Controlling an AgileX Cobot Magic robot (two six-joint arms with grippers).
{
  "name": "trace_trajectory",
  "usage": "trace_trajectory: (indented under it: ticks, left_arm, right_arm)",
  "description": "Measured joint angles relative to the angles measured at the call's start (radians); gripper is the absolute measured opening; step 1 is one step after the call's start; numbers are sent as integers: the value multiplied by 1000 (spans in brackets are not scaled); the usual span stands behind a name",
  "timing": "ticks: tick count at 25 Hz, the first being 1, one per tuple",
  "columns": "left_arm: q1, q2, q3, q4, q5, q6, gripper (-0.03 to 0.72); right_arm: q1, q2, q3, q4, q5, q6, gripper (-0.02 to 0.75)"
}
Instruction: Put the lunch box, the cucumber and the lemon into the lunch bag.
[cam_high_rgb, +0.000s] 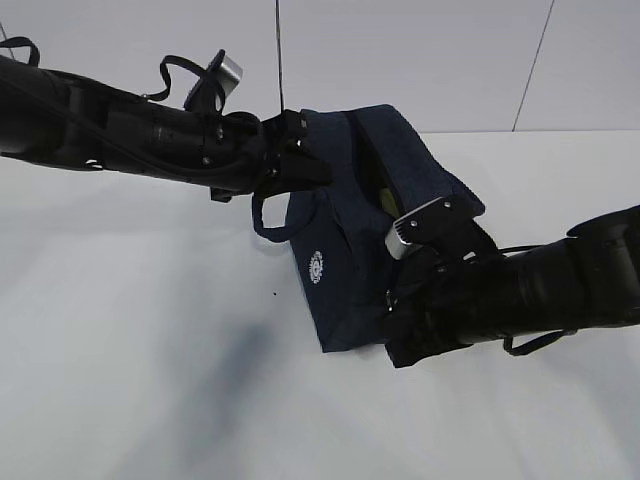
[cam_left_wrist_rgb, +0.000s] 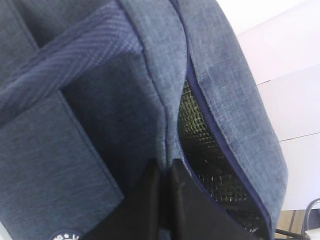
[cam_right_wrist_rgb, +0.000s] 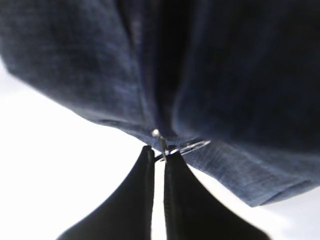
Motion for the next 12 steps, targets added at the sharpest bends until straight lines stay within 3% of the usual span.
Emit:
trace_trajectory:
  ticks: [12]
  left_arm:
    - [0, 0, 0, 0, -4, 0, -6]
  right_arm:
    - [0, -59, 2, -220, -10, 133, 10]
